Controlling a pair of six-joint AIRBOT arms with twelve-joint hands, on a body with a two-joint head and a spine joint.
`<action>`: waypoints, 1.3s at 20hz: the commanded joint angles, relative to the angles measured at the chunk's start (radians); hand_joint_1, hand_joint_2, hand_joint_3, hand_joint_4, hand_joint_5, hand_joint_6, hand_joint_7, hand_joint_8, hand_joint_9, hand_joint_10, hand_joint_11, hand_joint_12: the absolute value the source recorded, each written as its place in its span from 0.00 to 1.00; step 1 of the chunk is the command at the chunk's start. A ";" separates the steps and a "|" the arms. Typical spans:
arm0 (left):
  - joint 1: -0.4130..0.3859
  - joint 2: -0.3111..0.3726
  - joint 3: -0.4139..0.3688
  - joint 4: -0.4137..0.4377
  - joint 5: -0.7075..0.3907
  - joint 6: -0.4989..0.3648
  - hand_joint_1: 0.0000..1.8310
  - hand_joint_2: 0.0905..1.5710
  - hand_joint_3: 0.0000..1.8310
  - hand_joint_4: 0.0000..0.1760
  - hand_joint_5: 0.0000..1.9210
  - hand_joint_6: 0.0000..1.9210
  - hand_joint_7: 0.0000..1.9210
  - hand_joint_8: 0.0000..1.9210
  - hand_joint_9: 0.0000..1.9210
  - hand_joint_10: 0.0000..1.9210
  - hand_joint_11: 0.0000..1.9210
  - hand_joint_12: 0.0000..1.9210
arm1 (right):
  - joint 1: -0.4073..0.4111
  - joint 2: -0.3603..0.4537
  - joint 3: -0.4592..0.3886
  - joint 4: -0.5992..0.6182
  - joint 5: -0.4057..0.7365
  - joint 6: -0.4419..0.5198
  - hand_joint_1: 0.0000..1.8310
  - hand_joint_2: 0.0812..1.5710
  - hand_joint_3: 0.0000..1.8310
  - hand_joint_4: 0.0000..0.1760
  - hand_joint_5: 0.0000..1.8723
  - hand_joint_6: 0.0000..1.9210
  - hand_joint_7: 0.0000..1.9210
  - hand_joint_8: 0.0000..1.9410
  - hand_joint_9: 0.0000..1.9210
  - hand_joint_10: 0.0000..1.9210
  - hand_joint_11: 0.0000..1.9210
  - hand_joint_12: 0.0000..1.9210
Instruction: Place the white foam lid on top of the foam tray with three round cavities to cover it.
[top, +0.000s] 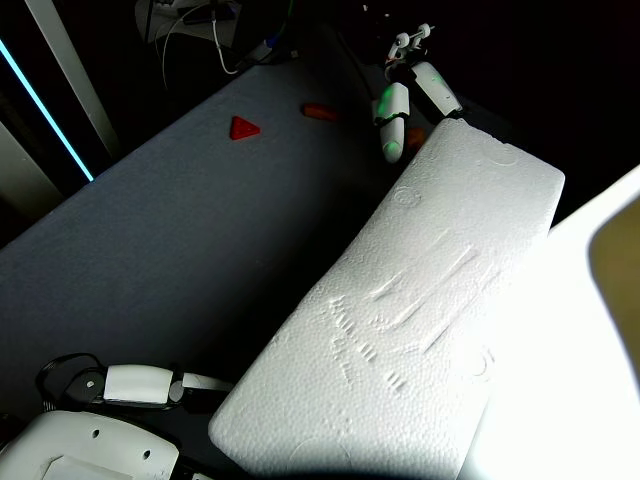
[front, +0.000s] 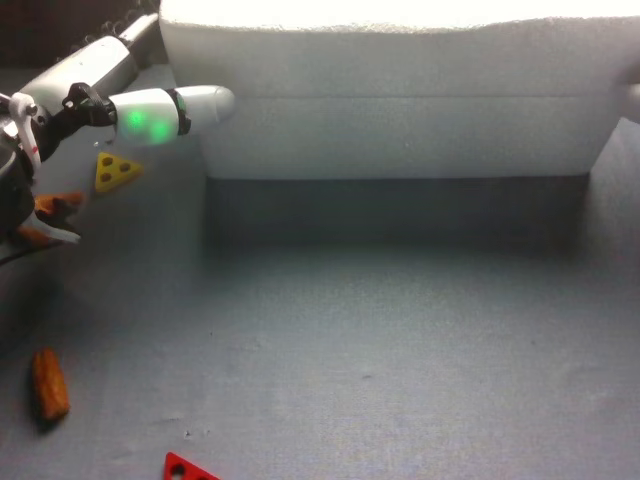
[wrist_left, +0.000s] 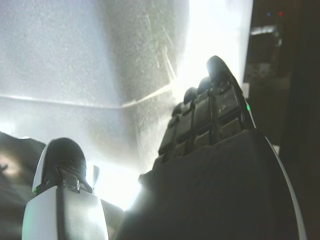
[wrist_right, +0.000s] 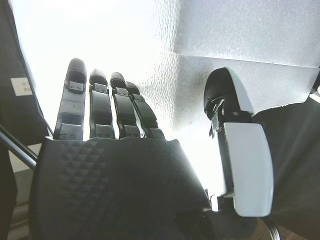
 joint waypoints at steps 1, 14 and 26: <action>0.001 0.010 -0.004 0.002 -0.101 0.001 0.18 0.64 0.00 0.00 0.01 0.00 0.00 0.00 0.00 0.00 0.00 0.25 | -0.005 0.019 -0.004 -0.006 0.079 -0.006 0.27 0.77 0.00 0.00 0.00 0.00 0.00 0.00 0.00 0.00 0.00 0.10; 0.083 0.079 -0.063 -0.051 -0.169 0.028 0.19 0.65 0.01 0.00 0.00 0.00 0.00 0.00 0.00 0.00 0.00 0.27 | -0.122 0.107 -0.081 0.087 0.139 -0.063 0.24 0.78 0.00 0.00 0.00 0.00 0.00 0.00 0.00 0.00 0.00 0.00; 0.221 0.211 -0.239 -0.009 -0.389 0.019 0.22 0.70 0.01 0.00 0.02 0.00 0.00 0.00 0.00 0.00 0.00 0.00 | -0.359 0.232 -0.292 0.024 0.408 0.010 0.27 0.78 0.00 0.00 0.00 0.00 0.00 0.00 0.00 0.00 0.00 0.00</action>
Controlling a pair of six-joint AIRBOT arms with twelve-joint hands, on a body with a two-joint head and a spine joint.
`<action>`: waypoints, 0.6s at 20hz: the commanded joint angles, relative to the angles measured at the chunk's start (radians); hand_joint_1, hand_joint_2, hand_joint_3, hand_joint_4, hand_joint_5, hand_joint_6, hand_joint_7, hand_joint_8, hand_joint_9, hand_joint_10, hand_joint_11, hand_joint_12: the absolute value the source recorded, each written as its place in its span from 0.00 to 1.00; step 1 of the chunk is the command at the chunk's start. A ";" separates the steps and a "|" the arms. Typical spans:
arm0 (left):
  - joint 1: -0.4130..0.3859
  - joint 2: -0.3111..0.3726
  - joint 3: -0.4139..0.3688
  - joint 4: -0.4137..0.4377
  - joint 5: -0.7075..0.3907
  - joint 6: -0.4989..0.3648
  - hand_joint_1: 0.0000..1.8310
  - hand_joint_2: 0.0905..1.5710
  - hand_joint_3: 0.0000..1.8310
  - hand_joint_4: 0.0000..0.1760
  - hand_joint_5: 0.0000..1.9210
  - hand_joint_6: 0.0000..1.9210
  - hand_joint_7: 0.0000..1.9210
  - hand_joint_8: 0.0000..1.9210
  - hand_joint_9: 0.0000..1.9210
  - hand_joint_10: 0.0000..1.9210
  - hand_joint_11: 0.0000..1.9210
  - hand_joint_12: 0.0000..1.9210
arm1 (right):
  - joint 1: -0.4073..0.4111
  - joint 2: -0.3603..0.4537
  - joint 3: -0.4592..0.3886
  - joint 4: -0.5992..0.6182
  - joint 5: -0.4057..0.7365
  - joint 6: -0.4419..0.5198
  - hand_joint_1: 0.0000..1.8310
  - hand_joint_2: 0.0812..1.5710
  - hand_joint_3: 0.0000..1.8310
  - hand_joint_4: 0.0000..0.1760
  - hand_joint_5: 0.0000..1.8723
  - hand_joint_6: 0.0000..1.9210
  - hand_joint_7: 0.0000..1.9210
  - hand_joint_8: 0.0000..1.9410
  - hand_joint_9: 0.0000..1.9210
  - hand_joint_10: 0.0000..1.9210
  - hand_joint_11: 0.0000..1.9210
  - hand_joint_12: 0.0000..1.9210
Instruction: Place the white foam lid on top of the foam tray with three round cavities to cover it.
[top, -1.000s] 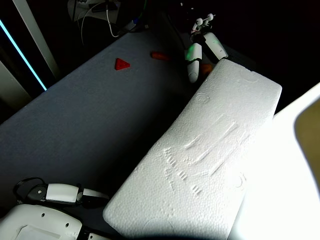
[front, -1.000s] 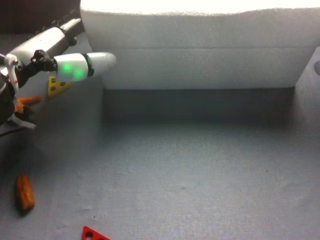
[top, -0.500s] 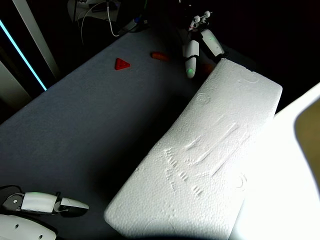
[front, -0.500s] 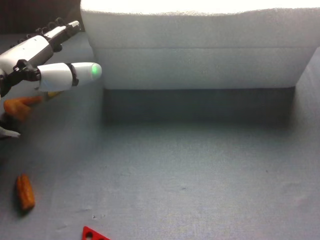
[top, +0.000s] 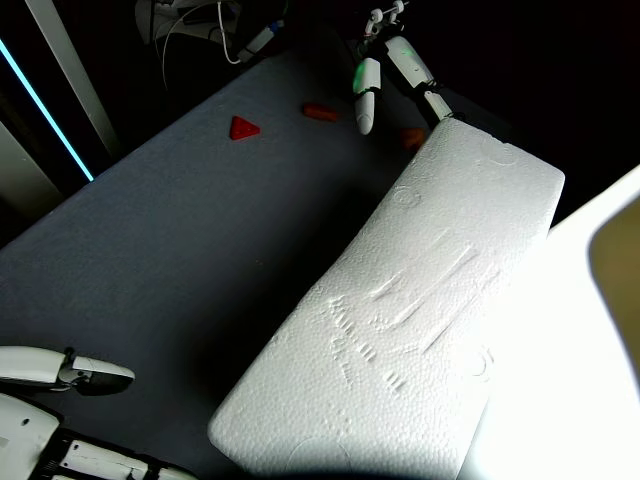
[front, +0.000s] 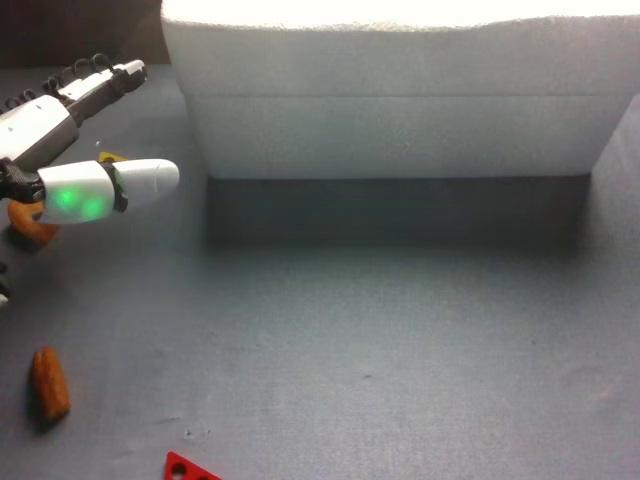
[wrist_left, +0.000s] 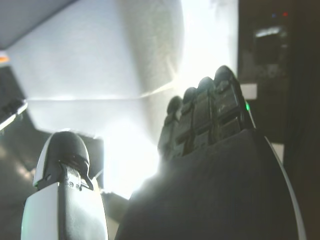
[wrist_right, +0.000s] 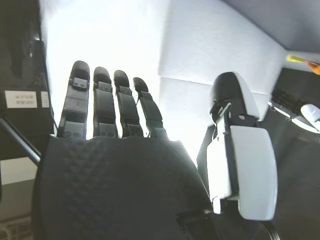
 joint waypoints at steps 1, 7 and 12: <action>0.007 0.025 -0.014 0.008 -0.166 -0.006 0.21 0.71 0.01 0.00 0.02 0.00 0.00 0.00 0.00 0.00 0.00 0.00 | -0.023 0.026 -0.014 -0.006 0.195 0.027 0.26 0.76 0.00 0.00 0.00 0.00 0.00 0.00 0.00 0.00 0.01 0.00; 0.071 0.063 -0.089 0.044 -0.256 -0.023 0.21 0.71 0.00 0.00 0.03 0.00 0.00 0.00 0.00 0.00 0.00 0.00 | -0.186 0.076 -0.110 -0.048 0.383 0.104 0.14 0.76 0.00 0.00 0.00 0.00 0.00 0.00 0.01 0.00 0.00 0.19; 0.093 0.076 -0.131 0.097 -0.284 -0.041 0.21 0.72 0.01 0.00 0.02 0.00 0.00 0.00 0.00 0.00 0.00 0.00 | -0.316 0.083 -0.157 -0.071 0.509 0.166 0.14 0.77 0.00 0.00 0.00 0.00 0.00 0.00 0.03 0.01 0.00 0.28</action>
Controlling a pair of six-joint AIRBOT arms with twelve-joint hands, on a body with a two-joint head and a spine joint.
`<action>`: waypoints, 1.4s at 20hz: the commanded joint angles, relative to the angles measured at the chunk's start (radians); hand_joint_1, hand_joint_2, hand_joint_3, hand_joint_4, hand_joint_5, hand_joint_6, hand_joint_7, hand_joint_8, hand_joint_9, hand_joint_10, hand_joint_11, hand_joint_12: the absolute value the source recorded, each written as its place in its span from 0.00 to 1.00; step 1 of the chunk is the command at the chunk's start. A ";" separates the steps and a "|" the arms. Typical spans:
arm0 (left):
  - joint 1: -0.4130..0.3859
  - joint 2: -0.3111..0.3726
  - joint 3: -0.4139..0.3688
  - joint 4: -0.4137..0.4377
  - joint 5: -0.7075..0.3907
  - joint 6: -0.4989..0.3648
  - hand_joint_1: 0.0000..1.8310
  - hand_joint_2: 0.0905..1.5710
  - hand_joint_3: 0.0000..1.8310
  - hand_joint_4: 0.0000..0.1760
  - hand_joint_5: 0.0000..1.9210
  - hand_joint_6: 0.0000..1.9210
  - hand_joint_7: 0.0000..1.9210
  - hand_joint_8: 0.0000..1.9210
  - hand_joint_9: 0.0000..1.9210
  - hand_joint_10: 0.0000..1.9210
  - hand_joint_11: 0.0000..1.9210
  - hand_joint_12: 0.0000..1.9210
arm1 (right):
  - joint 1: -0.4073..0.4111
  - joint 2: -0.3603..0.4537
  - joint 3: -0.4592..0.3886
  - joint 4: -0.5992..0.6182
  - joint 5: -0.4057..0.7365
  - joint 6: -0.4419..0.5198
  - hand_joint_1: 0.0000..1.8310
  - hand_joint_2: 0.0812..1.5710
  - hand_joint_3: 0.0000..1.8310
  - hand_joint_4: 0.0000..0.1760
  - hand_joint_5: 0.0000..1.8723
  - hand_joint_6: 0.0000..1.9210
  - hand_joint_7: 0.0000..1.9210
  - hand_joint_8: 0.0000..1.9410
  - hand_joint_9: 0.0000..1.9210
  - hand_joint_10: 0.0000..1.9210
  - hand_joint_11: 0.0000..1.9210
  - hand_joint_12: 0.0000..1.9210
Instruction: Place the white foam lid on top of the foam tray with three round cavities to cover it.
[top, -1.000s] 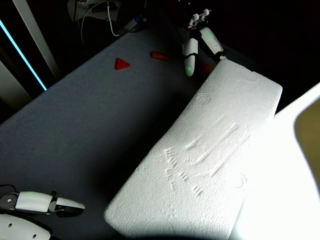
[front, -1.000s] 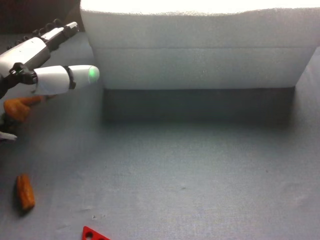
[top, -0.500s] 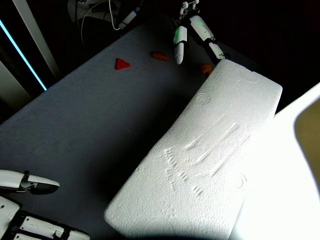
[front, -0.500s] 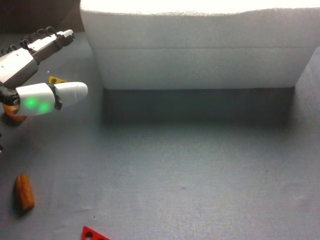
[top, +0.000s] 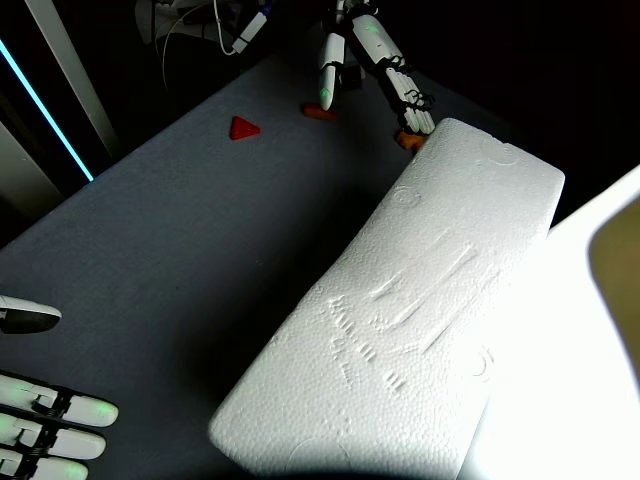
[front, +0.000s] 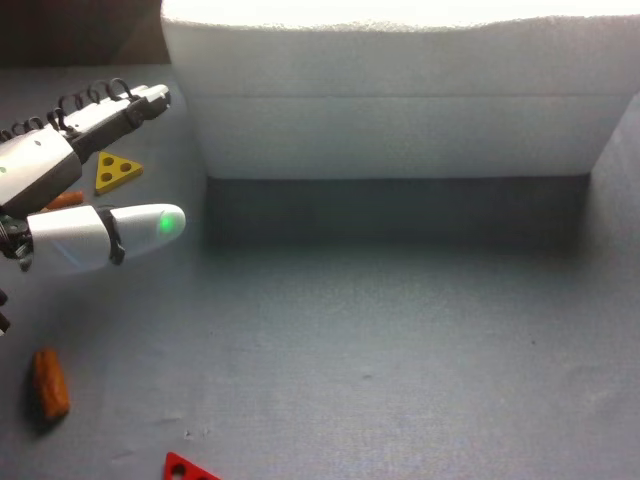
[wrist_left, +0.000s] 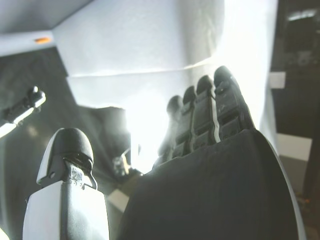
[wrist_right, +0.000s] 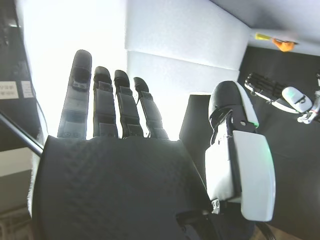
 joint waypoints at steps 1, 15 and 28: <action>0.003 0.014 -0.007 0.017 -0.139 -0.012 0.20 0.72 0.01 0.00 0.02 0.00 0.00 0.00 0.00 0.00 0.00 0.00 | -0.001 0.015 -0.003 -0.014 0.155 0.017 0.14 0.79 0.00 0.00 0.00 0.00 0.00 0.00 0.02 0.00 0.00 0.22; -0.039 -0.038 -0.036 0.188 -0.148 -0.107 0.14 0.73 0.00 0.03 0.00 0.00 0.00 0.00 0.00 0.00 0.00 0.00 | 0.135 -0.042 0.023 -0.233 0.072 0.069 0.13 0.81 0.01 0.00 0.00 0.00 0.00 0.00 0.00 0.00 0.02 0.01; -0.074 -0.081 -0.018 0.256 -0.116 -0.153 0.14 0.75 0.00 0.18 0.00 0.00 0.00 0.00 0.00 0.00 0.00 0.00 | 0.297 -0.164 0.108 -0.355 -0.051 0.120 0.17 0.83 0.00 0.02 0.00 0.00 0.00 0.00 0.00 0.00 0.00 0.28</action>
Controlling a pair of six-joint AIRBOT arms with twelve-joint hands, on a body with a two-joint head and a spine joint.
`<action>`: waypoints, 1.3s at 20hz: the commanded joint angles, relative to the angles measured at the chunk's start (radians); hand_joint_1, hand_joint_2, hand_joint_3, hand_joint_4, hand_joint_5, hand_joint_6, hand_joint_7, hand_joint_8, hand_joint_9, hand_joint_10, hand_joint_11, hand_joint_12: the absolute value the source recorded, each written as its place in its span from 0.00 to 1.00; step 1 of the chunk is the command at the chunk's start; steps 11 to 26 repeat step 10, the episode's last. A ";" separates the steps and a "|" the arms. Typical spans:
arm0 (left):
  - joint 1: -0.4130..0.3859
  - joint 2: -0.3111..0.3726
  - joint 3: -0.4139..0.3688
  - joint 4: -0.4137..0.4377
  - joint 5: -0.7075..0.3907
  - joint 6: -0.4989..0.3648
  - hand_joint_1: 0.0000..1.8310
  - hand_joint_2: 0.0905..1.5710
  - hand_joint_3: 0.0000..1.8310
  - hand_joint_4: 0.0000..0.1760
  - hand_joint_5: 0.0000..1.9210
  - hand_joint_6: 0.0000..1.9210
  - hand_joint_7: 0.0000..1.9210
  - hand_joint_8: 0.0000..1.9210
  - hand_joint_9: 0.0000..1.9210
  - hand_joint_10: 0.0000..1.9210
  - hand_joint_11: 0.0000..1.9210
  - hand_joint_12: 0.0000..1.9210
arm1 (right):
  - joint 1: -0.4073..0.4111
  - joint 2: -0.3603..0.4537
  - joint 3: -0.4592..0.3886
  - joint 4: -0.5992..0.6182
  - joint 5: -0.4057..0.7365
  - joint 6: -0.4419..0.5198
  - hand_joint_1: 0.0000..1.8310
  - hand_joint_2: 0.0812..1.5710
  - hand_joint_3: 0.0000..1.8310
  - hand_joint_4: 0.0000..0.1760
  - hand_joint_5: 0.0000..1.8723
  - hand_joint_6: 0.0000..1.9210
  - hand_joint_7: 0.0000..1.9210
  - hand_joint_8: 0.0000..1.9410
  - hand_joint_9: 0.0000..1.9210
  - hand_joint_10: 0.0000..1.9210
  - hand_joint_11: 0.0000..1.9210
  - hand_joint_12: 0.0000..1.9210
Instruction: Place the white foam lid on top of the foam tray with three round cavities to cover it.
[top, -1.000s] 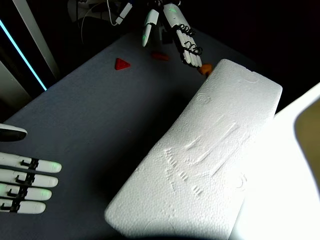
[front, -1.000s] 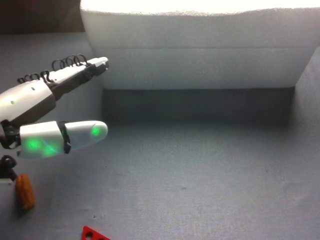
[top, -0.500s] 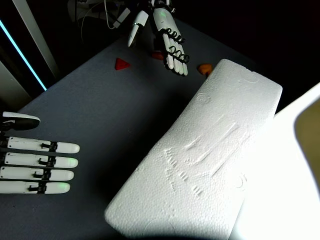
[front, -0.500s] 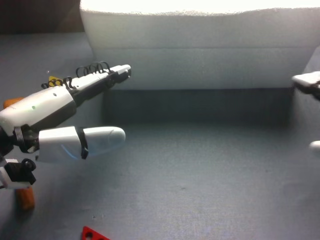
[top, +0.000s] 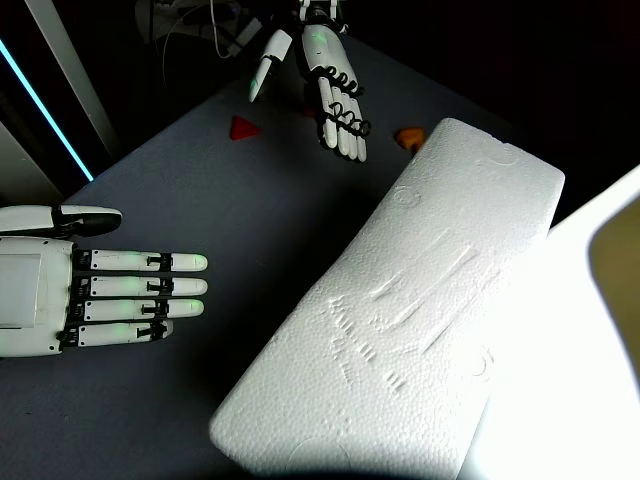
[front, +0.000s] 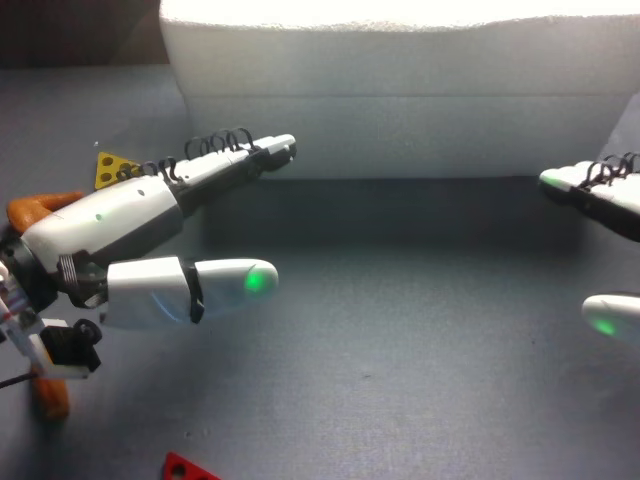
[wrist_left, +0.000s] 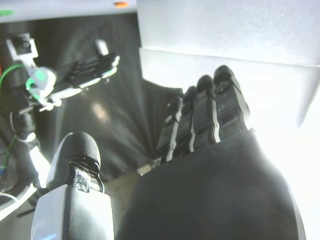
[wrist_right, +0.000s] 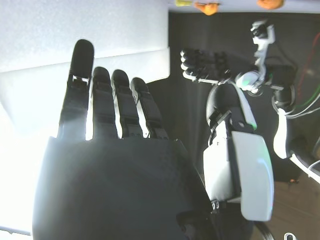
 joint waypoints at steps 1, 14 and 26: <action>-0.008 -0.002 0.001 -0.005 -0.113 -0.010 0.14 0.75 0.00 0.20 0.00 0.00 0.00 0.00 0.00 0.00 0.00 0.00 | 0.014 0.001 0.004 -0.003 0.122 0.011 0.15 0.83 0.00 0.03 0.00 0.00 0.00 0.00 0.00 0.00 0.00 0.36; -0.023 -0.010 0.004 0.004 -0.121 -0.017 0.17 0.74 0.00 0.02 0.00 0.00 0.00 0.00 0.00 0.00 0.00 0.00 | 0.056 -0.033 0.024 -0.019 0.118 0.019 0.15 0.83 0.00 0.00 0.00 0.00 0.00 0.00 0.00 0.00 0.00 0.58; -0.023 -0.010 0.004 0.004 -0.121 -0.017 0.17 0.74 0.00 0.02 0.00 0.00 0.00 0.00 0.00 0.00 0.00 0.00 | 0.056 -0.033 0.024 -0.019 0.118 0.019 0.15 0.83 0.00 0.00 0.00 0.00 0.00 0.00 0.00 0.00 0.00 0.58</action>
